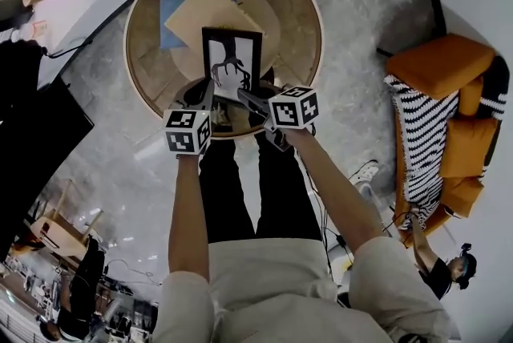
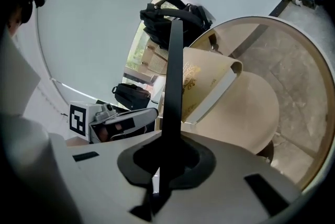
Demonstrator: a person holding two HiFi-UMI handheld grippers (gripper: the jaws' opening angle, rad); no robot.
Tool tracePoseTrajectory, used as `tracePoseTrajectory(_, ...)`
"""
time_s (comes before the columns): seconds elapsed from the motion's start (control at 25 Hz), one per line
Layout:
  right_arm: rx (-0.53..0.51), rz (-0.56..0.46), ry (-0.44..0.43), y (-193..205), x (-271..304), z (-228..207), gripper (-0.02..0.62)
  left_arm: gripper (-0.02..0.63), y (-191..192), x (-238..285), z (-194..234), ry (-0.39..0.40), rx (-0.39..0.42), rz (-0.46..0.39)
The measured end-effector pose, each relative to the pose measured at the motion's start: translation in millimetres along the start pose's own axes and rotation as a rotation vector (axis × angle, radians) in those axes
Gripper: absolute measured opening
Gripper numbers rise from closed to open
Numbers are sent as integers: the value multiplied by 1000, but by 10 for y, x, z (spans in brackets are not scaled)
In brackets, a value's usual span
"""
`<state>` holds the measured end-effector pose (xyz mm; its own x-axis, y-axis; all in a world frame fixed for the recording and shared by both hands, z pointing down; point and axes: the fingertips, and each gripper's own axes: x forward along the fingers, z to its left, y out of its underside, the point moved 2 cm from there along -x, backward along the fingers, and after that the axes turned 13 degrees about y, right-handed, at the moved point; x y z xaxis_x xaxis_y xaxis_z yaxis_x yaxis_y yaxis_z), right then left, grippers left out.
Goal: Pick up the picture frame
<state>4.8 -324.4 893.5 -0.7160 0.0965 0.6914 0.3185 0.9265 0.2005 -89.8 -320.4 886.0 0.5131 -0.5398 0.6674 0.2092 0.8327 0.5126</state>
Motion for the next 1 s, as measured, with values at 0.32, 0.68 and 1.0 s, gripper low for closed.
tracePoseTrajectory(0.32,77,-46,86,291,-389,317,43,20,-19,-505,-371,52,31,-9)
tracePoseTrajectory(0.68,77,-125,105,518,-952,1151,41,20,-145,-1532,-847,63,75,-42)
tracePoseTrajectory(1.0,26,-277,155,344,-1524,1945,40,20,-529,-2354,-1394,46,177,-144)
